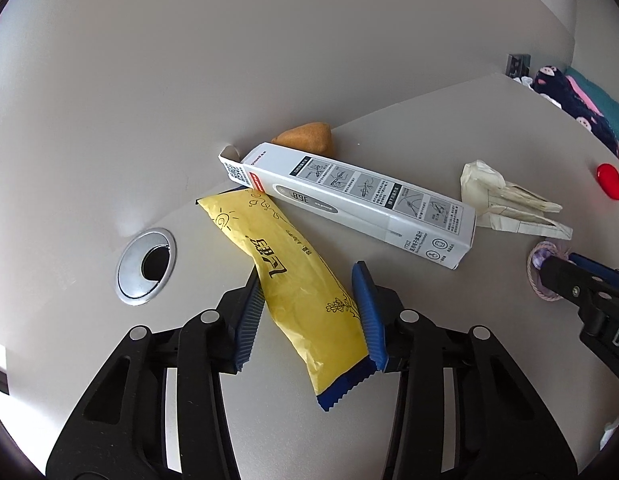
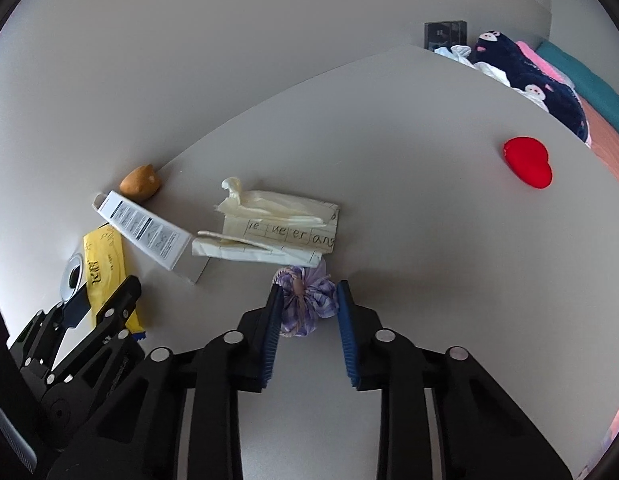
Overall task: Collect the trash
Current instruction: 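Grasp the yellow snack packet with the left tool while the right tool grasps the lavender scrunchie, then carry the packet and scrunchie over the trash bin and open both tools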
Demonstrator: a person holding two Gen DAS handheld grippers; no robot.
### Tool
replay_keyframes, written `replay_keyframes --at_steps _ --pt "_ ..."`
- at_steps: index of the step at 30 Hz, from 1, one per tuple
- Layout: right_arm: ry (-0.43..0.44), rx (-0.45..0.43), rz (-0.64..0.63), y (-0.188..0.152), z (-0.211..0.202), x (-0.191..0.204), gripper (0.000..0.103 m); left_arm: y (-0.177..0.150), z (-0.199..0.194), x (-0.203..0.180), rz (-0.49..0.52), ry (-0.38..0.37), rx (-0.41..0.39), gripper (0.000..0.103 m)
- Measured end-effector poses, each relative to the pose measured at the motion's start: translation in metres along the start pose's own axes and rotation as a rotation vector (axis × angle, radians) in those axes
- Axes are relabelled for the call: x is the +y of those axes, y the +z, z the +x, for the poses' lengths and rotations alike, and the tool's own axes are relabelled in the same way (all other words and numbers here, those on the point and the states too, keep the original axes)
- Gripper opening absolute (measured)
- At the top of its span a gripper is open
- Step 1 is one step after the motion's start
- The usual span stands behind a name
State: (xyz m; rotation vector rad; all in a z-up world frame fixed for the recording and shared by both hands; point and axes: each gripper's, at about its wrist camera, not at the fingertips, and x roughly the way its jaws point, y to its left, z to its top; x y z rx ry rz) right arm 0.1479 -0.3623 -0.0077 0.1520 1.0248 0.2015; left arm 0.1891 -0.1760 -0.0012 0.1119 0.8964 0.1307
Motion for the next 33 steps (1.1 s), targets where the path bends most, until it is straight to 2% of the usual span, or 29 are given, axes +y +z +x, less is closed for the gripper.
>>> replay_keyframes --at_steps 4,11,21,27,33 --pt "0.025 0.013 0.026 -0.007 -0.005 -0.003 0.018 -0.002 -0.001 0.0 0.011 -0.003 -0.001 0.038" --pt "0.055 0.015 0.056 -0.021 -0.025 -0.011 0.018 -0.004 -0.006 0.009 -0.006 -0.015 -0.009 0.033" --pt "0.097 -0.022 0.062 -0.044 -0.068 -0.03 0.018 -0.033 -0.055 0.014 0.039 -0.042 -0.041 0.033" --pt "0.137 -0.044 0.095 -0.059 -0.088 -0.049 0.018 -0.047 -0.078 -0.002 0.071 -0.057 -0.062 0.033" --pt "0.174 -0.053 0.127 -0.078 -0.101 -0.072 0.018 -0.061 -0.097 -0.039 0.141 -0.081 -0.078 0.033"
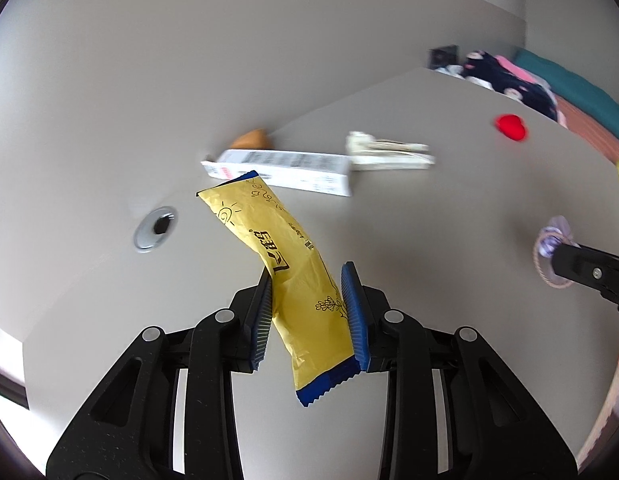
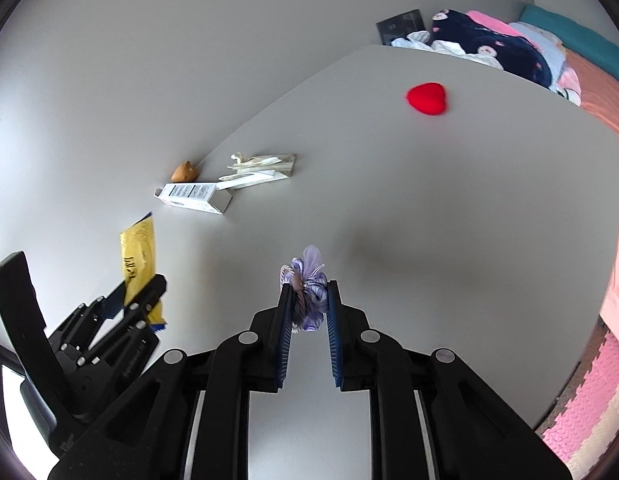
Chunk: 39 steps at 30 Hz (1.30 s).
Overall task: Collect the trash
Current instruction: 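Carry the packet and scrunchie over the trash bin and open both tools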
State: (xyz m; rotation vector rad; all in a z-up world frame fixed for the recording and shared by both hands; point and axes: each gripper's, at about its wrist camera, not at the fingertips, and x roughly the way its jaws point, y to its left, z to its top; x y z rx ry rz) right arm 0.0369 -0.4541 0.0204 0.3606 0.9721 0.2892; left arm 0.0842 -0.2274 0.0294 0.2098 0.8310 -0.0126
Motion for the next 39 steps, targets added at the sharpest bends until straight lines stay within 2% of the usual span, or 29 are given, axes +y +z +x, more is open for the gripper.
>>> replay_keyframes --at_steps 10,22,29,36,37,38,39 --pt "-0.003 -0.074 0.088 -0.034 -0.056 -0.07 0.018 -0.012 -0.04 -0.1 0.175 -0.161 -0.04 0.033" --pt "-0.127 -0.175 0.233 -0.093 -0.127 -0.173 0.018 -0.043 -0.092 -0.225 0.437 -0.371 -0.091 0.034" --pt "-0.216 -0.186 0.341 -0.124 -0.15 -0.228 0.018 -0.06 -0.098 -0.278 0.53 -0.472 -0.065 0.034" --pt "-0.288 -0.182 0.431 -0.146 -0.163 -0.271 0.018 -0.077 -0.098 -0.313 0.605 -0.532 -0.022 0.034" --pt "-0.292 -0.179 0.443 -0.148 -0.164 -0.276 0.019 -0.079 -0.098 -0.318 0.618 -0.538 -0.019 0.035" --pt "-0.294 -0.176 0.46 -0.15 -0.164 -0.282 0.034 -0.081 -0.098 -0.321 0.63 -0.548 -0.012 0.036" --pt "-0.304 -0.172 0.47 -0.151 -0.165 -0.285 0.049 -0.083 -0.098 -0.326 0.649 -0.558 0.001 0.051"
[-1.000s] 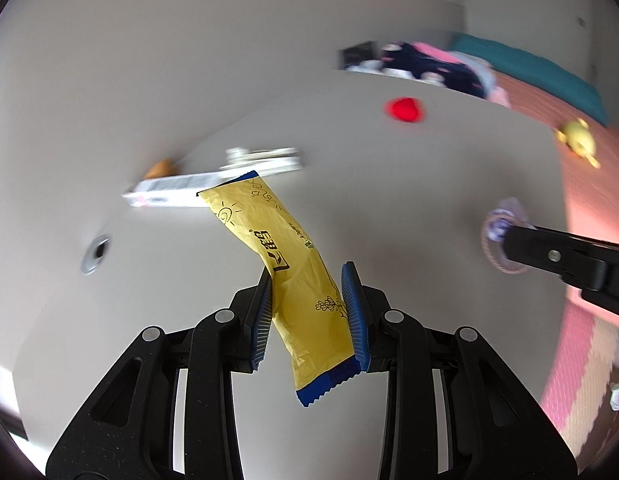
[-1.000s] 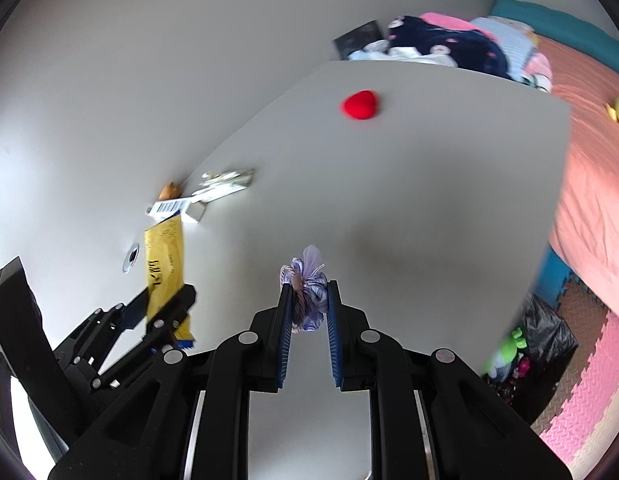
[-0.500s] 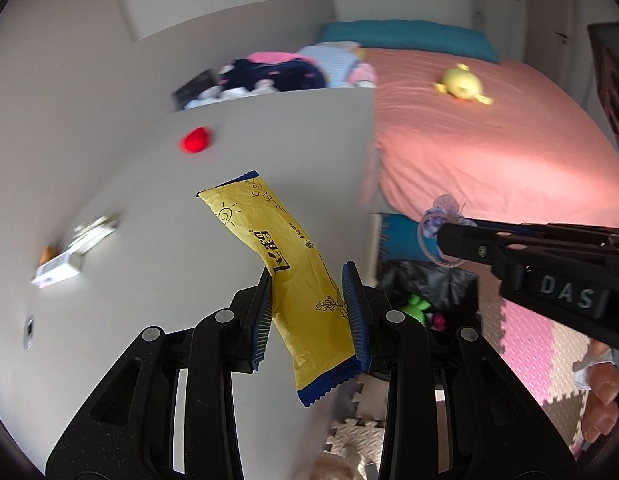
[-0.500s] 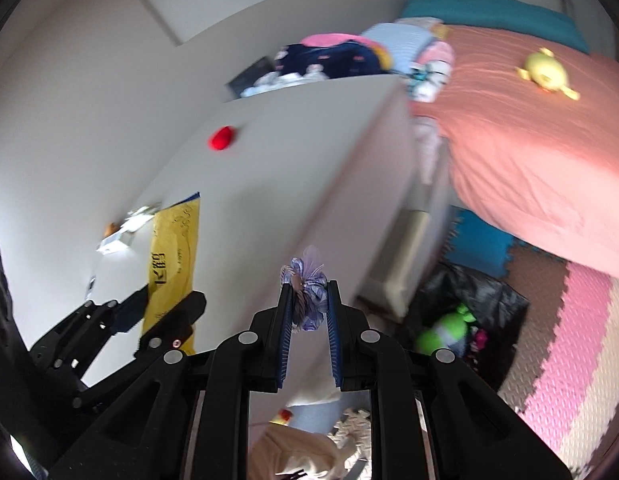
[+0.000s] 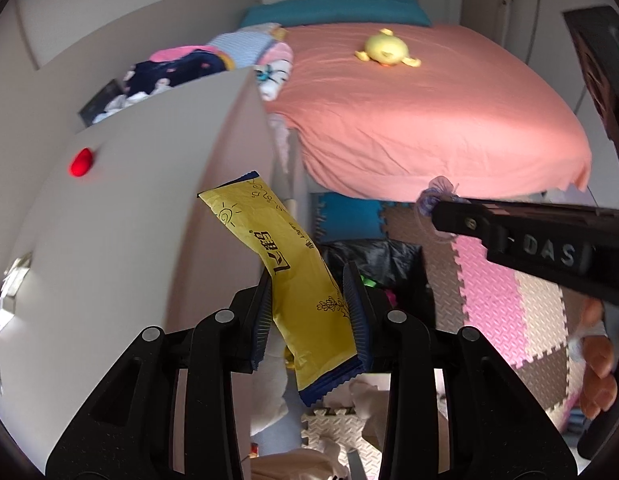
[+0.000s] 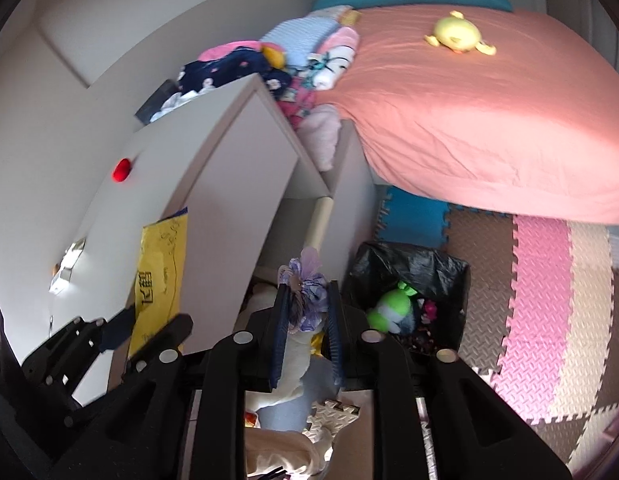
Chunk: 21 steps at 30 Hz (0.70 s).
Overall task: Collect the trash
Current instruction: 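Carry the packet and scrunchie over the trash bin and open both tools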
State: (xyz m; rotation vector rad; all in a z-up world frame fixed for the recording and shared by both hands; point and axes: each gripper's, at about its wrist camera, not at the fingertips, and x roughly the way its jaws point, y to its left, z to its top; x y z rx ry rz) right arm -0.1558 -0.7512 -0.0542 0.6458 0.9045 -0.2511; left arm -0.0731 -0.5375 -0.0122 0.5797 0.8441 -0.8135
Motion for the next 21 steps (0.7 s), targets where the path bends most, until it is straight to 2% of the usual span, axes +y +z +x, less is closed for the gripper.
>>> replay_keyframes --at_steps 1,2,4,9,21 --pt "-0.037 -0.006 0.018 0.001 0.0 -0.005 0.076 0.001 0.003 -0.005 0.02 -0.001 0.012 0.068" --pt "-0.068 -0.028 0.037 0.002 -0.001 -0.009 0.081 0.001 0.002 -0.008 0.029 0.022 0.0 0.097" --pt "-0.118 -0.053 0.061 0.003 -0.002 -0.015 0.081 -0.002 -0.003 -0.013 0.051 0.072 -0.053 0.097" --pt "-0.11 -0.047 0.084 0.002 0.0 -0.023 0.081 -0.001 0.0 -0.011 0.057 0.061 -0.036 0.097" --pt "-0.097 -0.038 0.071 -0.003 0.001 -0.01 0.081 -0.003 -0.002 -0.004 0.043 0.049 -0.032 0.097"
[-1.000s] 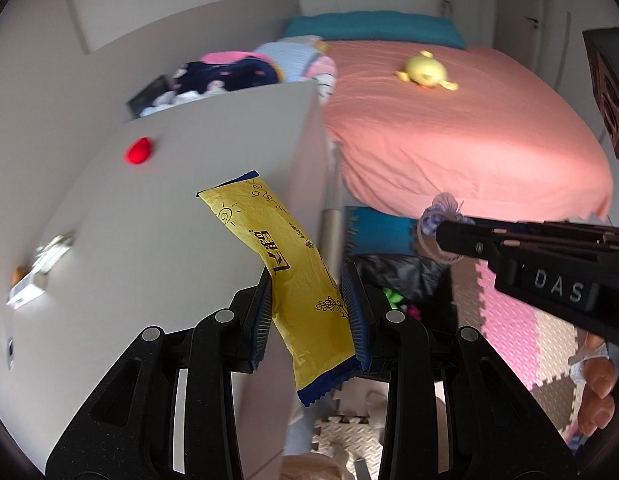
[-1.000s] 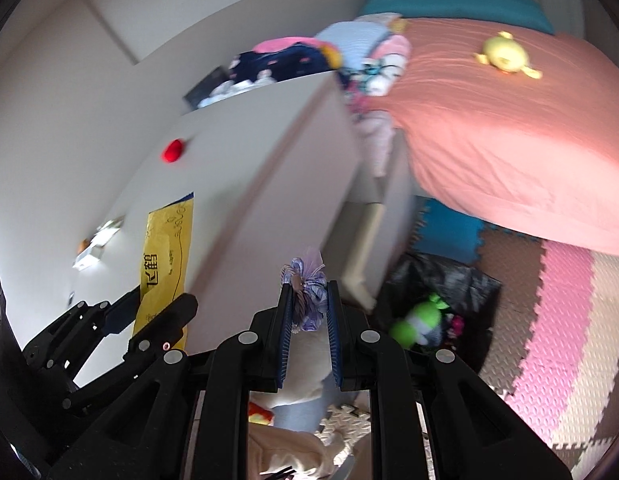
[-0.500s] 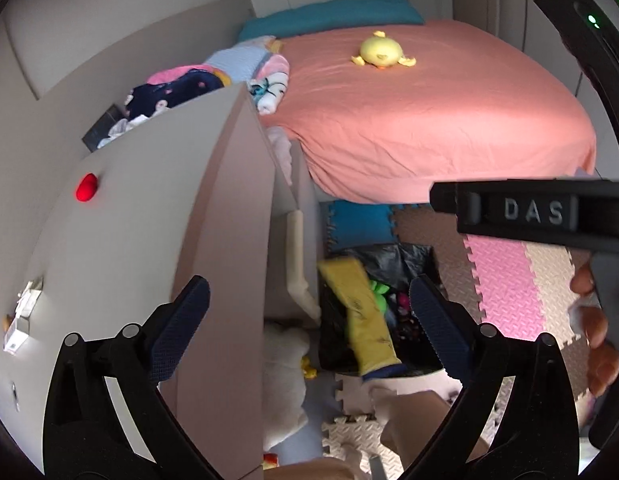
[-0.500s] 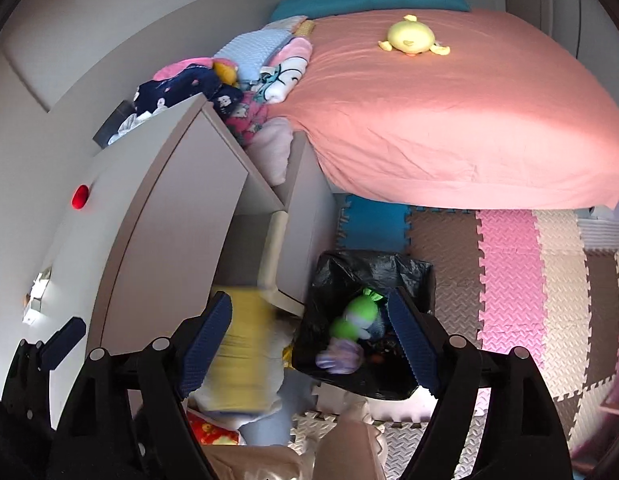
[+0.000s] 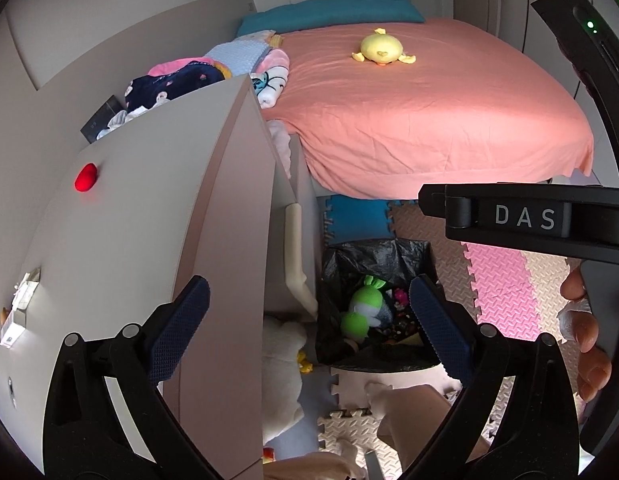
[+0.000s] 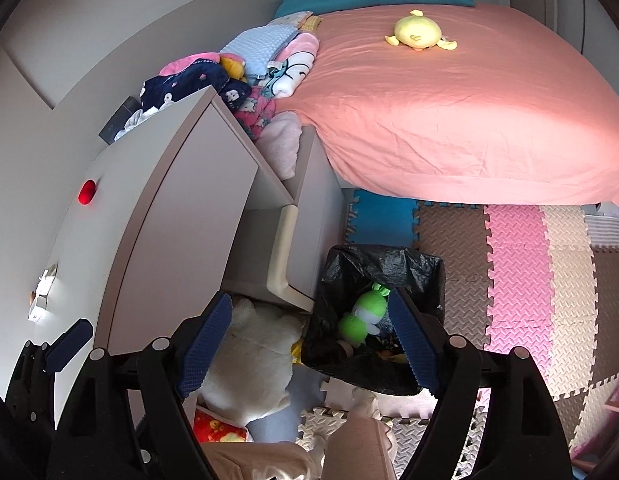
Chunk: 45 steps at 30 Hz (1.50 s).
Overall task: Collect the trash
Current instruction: 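Carry the packet and scrunchie over the trash bin and open both tools, then move both tools back over the desk toward the white box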
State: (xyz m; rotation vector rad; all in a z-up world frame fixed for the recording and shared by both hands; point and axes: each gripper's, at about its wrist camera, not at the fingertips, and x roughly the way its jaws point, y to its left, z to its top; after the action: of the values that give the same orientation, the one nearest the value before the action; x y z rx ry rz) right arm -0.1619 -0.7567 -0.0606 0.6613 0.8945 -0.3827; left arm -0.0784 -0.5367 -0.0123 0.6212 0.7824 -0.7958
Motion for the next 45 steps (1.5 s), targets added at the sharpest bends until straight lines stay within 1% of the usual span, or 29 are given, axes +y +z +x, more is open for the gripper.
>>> replay_keyframes --at_steps 7,13,18,27,32,35,42,45 --pt "0.016 0.009 -0.016 -0.001 0.002 0.014 0.081 -0.005 -0.003 0.011 -0.027 -0.005 -0.004 0.097" --pt "0.066 0.012 -0.049 -0.003 0.006 0.039 0.081 -0.008 -0.007 0.028 -0.072 0.016 -0.007 0.097" --pt "0.116 0.017 -0.094 -0.002 0.009 0.066 0.081 -0.015 -0.012 0.053 -0.124 0.043 -0.01 0.097" --pt "0.202 0.01 -0.213 -0.002 0.011 0.132 0.081 -0.029 -0.022 0.117 -0.289 0.124 -0.017 0.097" --pt "0.236 0.024 -0.271 -0.004 0.02 0.167 0.081 -0.041 -0.027 0.166 -0.413 0.2 -0.007 0.097" --pt "0.248 0.036 -0.304 -0.007 0.027 0.189 0.081 -0.049 -0.029 0.193 -0.484 0.228 -0.003 0.097" --pt "0.291 0.061 -0.379 -0.01 0.04 0.246 0.081 -0.069 -0.034 0.248 -0.601 0.299 0.023 0.097" --pt "0.313 0.063 -0.416 -0.013 0.044 0.269 0.081 -0.078 -0.035 0.274 -0.637 0.352 0.036 0.097"
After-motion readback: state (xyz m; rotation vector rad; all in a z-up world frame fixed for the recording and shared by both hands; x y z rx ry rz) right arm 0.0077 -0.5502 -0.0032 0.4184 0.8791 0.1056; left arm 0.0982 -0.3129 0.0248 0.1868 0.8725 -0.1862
